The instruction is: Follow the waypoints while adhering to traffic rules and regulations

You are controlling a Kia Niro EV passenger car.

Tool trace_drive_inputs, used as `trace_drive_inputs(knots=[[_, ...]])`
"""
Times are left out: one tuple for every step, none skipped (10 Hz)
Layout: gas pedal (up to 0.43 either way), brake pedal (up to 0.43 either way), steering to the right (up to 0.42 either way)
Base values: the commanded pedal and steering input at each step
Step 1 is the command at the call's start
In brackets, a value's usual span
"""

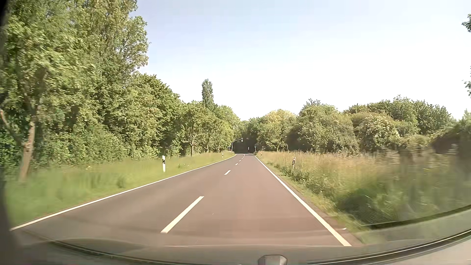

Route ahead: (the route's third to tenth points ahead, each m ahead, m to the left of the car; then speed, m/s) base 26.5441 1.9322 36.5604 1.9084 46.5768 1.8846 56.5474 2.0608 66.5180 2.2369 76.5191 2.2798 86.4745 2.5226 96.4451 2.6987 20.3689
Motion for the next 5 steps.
trace_drive_inputs(knots=[[0.047, 0.018, -0.001], [0.047, 0.018, 0.0], [0.047, 0.018, 0.0], [0.047, 0.018, 0.0], [0.047, 0.018, 0.0]])
